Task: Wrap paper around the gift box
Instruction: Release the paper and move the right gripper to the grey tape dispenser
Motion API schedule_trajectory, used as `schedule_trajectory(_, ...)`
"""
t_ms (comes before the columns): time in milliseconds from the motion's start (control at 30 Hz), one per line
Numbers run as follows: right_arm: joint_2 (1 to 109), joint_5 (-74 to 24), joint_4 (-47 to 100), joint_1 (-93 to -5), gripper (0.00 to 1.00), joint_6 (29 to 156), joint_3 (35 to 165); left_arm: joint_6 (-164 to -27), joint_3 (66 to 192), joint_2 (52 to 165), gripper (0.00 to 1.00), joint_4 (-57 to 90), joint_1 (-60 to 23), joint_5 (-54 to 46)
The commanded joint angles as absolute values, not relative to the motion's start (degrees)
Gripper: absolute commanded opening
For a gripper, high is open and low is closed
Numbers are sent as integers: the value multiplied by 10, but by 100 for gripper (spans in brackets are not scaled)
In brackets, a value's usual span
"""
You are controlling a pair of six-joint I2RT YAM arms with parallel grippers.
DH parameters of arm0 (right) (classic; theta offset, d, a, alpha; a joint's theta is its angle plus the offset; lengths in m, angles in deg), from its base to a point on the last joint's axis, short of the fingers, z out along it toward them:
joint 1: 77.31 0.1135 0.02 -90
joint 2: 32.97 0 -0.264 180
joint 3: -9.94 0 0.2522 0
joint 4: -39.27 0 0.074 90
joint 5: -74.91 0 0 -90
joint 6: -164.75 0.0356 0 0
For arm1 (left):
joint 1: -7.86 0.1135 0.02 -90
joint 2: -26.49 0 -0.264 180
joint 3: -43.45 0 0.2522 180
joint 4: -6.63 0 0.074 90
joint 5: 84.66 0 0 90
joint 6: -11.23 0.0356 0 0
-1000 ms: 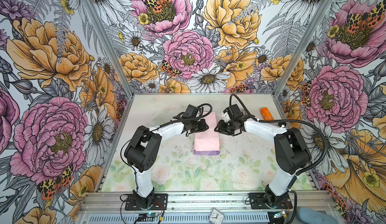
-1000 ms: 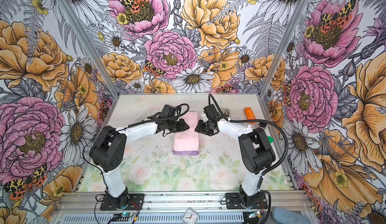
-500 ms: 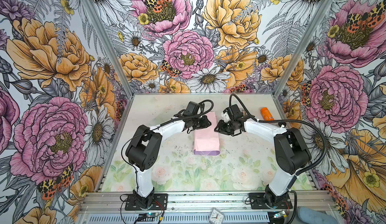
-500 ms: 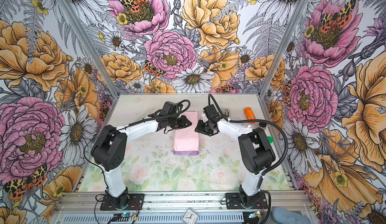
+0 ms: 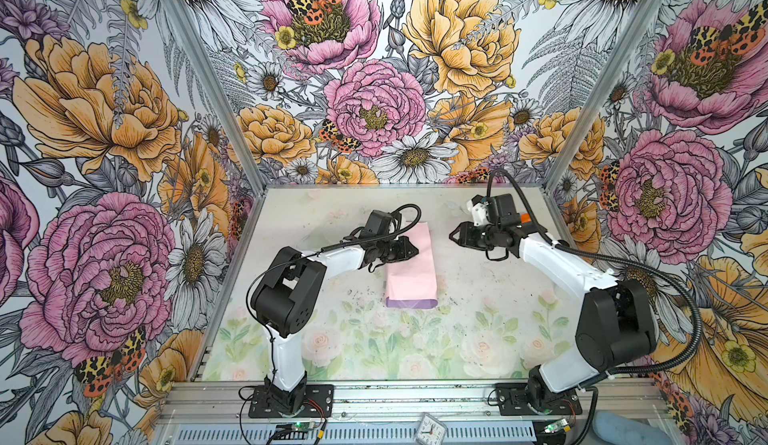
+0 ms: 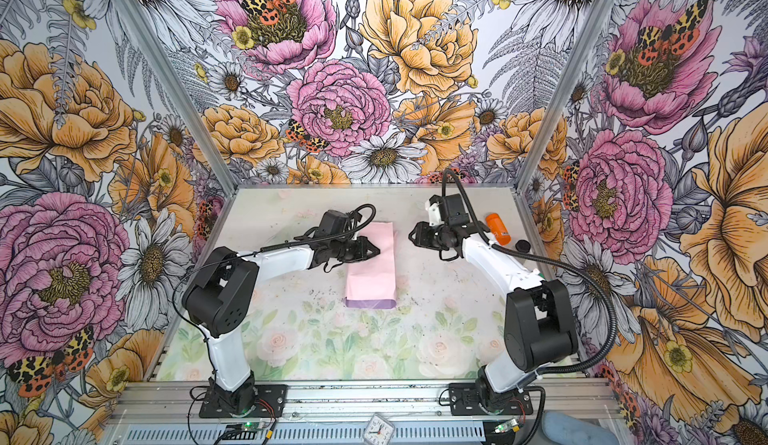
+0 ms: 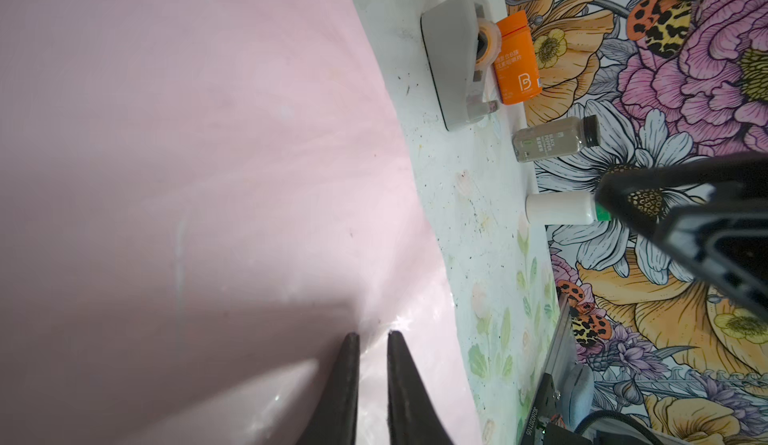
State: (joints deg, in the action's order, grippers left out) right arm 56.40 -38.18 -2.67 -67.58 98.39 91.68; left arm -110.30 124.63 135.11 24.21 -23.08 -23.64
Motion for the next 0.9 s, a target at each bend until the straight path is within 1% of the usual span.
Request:
schedule_trajectory(0,590,-430,-62,-743,45,899,943,-1094,1218,1364,17,292,-231,-229)
schedule_trajectory(167,639,-446,-84,-814,44,820,982,-1099,1221,1364,17,296,-231,-227)
schedule_trajectory(300,689,-479,-93,-856,42,782,1013,-1101,1223,1363,17,296,-231,-227)
schedule_trajectory(633,791,-508,-127,-872,36,736,1085,-1106,1227,1361,17,297,-234,-228)
schedule_trajectory(867,839,-523,-146,-876,35,721,1126,-1111,1231,1361,17,297,-234,-227)
